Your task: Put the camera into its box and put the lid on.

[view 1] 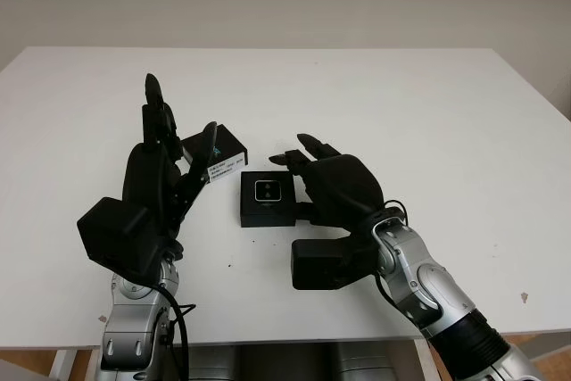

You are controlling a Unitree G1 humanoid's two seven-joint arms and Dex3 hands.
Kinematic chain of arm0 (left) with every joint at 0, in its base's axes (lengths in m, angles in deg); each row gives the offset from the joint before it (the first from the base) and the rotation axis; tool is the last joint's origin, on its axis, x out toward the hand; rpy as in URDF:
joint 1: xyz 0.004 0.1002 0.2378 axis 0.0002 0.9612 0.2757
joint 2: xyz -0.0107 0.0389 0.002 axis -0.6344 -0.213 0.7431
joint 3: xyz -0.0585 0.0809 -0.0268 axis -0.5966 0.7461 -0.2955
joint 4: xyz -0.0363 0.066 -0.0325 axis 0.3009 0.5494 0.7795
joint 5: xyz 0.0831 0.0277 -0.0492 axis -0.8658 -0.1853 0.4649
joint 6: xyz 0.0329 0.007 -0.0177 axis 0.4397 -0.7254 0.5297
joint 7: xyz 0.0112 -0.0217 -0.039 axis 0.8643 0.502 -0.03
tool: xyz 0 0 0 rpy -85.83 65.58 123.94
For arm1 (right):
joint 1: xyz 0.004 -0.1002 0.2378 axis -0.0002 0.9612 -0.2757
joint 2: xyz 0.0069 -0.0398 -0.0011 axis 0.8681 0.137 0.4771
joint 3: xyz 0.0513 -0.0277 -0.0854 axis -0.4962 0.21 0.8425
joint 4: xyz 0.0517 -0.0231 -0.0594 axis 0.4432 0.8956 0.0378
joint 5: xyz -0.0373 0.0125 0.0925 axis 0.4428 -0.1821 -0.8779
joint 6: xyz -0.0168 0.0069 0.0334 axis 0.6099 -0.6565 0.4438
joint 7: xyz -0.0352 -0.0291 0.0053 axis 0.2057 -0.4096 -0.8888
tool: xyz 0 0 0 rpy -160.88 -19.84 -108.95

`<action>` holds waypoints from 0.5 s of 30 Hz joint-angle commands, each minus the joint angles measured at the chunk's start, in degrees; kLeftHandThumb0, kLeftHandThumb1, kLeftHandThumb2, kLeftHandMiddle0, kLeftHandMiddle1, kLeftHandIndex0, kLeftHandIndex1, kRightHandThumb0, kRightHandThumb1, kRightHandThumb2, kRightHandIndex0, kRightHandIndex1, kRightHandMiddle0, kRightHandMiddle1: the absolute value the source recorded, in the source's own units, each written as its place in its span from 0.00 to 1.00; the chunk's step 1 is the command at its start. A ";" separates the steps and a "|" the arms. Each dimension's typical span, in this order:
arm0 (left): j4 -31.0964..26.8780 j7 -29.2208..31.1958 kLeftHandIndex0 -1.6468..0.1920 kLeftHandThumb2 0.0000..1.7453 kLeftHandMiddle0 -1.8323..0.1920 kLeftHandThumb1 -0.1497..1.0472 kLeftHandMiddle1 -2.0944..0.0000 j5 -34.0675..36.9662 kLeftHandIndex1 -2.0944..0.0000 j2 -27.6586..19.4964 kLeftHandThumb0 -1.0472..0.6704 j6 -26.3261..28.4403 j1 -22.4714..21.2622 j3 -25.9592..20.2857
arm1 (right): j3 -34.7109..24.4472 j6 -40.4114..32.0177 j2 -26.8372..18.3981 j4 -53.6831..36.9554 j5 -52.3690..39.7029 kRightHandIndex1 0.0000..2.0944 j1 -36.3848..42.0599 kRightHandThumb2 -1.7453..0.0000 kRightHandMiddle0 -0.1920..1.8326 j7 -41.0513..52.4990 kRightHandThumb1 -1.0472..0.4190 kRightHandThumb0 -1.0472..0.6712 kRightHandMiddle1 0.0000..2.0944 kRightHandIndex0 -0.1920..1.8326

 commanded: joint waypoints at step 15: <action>-1.71 -0.10 1.00 0.18 1.00 1.00 1.00 -1.04 1.00 -0.72 0.20 0.39 0.38 -0.41 | -8.30 6.36 1.01 0.68 -18.43 0.01 0.70 0.96 0.15 3.57 0.03 0.23 0.03 0.09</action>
